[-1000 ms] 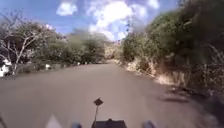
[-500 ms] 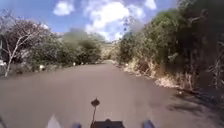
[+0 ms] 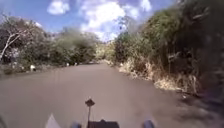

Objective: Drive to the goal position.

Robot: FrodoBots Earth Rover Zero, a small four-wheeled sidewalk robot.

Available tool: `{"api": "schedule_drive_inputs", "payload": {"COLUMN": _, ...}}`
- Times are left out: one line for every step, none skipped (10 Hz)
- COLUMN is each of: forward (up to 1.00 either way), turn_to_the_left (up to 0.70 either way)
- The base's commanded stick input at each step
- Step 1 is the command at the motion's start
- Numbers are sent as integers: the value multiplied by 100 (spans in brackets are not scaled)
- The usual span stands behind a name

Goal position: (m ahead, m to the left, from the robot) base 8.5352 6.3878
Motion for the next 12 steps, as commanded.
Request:
{"api": "schedule_drive_inputs", "payload": {"forward": 70, "turn_to_the_left": 0}}
{"api": "schedule_drive_inputs", "payload": {"forward": 70, "turn_to_the_left": 0}}
{"api": "schedule_drive_inputs", "payload": {"forward": 70, "turn_to_the_left": 0}}
{"api": "schedule_drive_inputs", "payload": {"forward": 70, "turn_to_the_left": 0}}
{"api": "schedule_drive_inputs", "payload": {"forward": 70, "turn_to_the_left": 0}}
{"api": "schedule_drive_inputs", "payload": {"forward": 70, "turn_to_the_left": 0}}
{"api": "schedule_drive_inputs", "payload": {"forward": 70, "turn_to_the_left": 0}}
{"api": "schedule_drive_inputs", "payload": {"forward": 70, "turn_to_the_left": 0}}
{"api": "schedule_drive_inputs", "payload": {"forward": 70, "turn_to_the_left": 0}}
{"api": "schedule_drive_inputs", "payload": {"forward": 70, "turn_to_the_left": 0}}
{"api": "schedule_drive_inputs", "payload": {"forward": 70, "turn_to_the_left": 0}}
{"api": "schedule_drive_inputs", "payload": {"forward": 70, "turn_to_the_left": 0}}
